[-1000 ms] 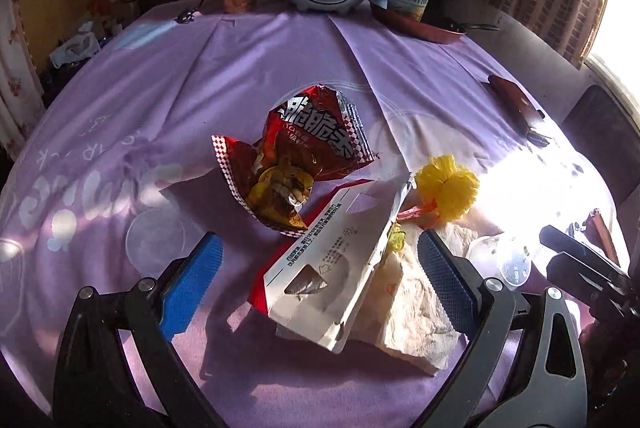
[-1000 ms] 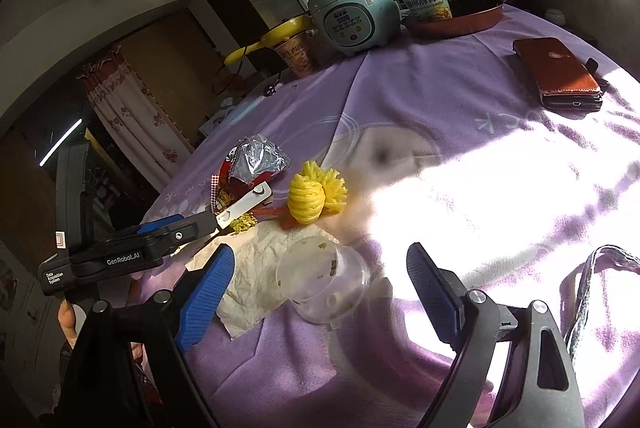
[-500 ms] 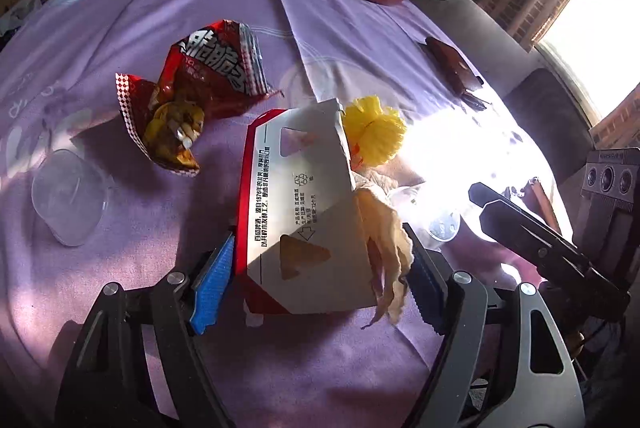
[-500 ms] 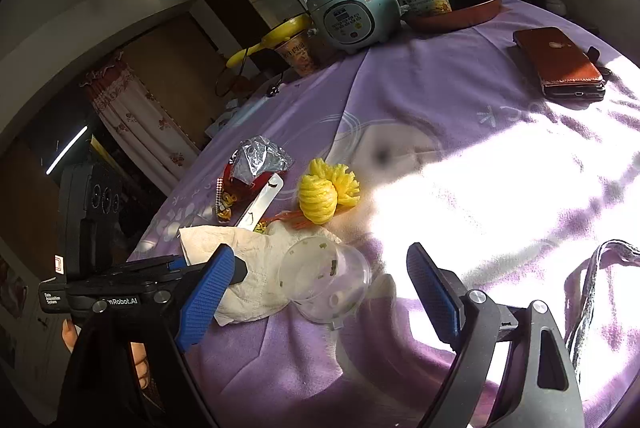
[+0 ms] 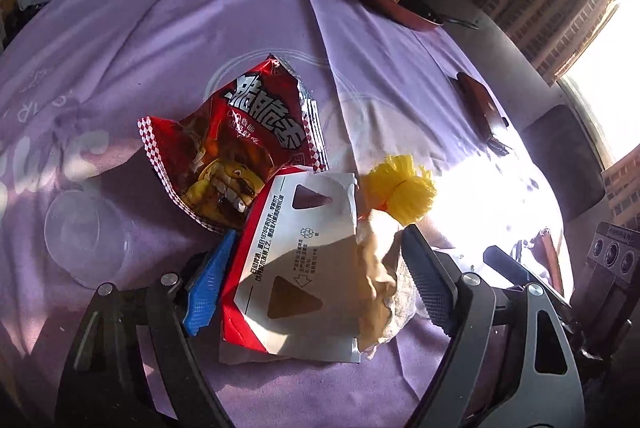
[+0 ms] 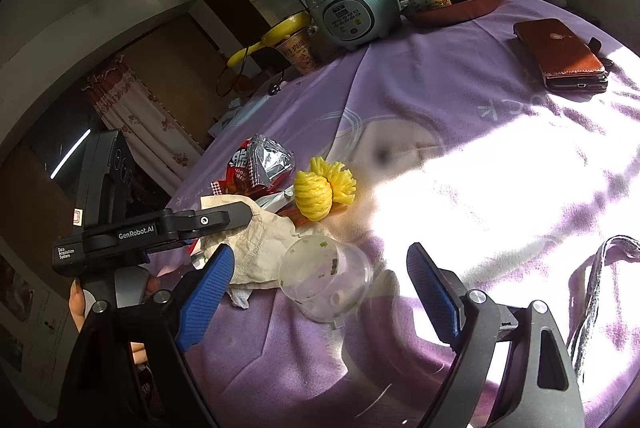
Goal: Collect trash
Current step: 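Lift the carton with the left gripper while the right grasps the clear plastic cup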
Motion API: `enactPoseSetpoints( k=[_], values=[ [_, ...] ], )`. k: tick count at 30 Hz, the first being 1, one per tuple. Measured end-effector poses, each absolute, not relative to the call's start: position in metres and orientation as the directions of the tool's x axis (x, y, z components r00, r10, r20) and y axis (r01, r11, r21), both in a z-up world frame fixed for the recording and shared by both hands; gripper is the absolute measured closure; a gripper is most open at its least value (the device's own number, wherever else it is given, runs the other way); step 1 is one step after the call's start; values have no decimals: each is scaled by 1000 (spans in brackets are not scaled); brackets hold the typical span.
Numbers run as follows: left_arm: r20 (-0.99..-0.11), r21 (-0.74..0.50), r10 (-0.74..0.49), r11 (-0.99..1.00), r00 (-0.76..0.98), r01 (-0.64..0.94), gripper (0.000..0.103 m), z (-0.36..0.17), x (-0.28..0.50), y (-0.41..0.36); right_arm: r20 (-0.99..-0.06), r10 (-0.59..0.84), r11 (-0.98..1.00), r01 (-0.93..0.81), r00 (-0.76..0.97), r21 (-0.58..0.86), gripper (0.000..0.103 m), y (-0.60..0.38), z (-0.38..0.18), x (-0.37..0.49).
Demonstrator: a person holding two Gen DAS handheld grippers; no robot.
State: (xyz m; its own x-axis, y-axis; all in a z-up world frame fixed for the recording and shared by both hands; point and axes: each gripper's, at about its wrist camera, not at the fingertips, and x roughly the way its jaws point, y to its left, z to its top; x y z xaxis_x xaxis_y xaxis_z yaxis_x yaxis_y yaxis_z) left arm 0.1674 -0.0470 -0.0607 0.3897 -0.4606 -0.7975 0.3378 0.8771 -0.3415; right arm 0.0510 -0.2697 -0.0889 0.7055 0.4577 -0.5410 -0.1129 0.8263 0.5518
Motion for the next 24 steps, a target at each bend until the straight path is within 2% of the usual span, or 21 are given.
enactPoseSetpoints(
  k=[3,7,11,16,17,18,19,20,21,22,24],
  values=[
    [-783,-341,-470,872,406,352,15,-53,163,-48,-539,461,824,-114,705,555,17,-270,-89,51],
    [-800,-301,-432,890,417,344,14,-56,164,-52,-550,456,833,-118,699,541,17,-267,-89,52],
    [-823,-302,-407,904,397,301,14,-68,179,-52,-593,408,878,-119,694,464,17,-254,-86,54],
    [-850,-222,-337,926,404,305,16,-77,187,-62,-666,339,930,-128,665,345,17,-233,-85,60],
    [-852,-218,-332,928,406,302,22,-77,187,-61,-677,330,936,-135,658,325,18,-229,-85,61],
    [-852,-225,-336,927,402,298,35,-77,188,-60,-684,318,942,-135,657,308,19,-226,-85,62],
    [-851,-245,-351,923,390,297,42,-78,188,-58,-689,302,948,-131,659,290,24,-223,-85,62],
    [-850,-265,-366,919,379,292,44,-77,188,-55,-696,293,952,-132,656,277,32,-221,-85,63],
    [-843,-277,-376,916,384,289,44,-75,186,-52,-705,290,954,-138,647,266,49,-218,-87,64],
    [-838,-273,-374,918,398,288,44,-72,183,-50,-717,284,957,-140,637,255,53,-215,-89,65],
    [-823,-264,-372,919,429,292,45,-63,174,-45,-706,280,958,-137,651,253,53,-215,-88,63]
  ],
)
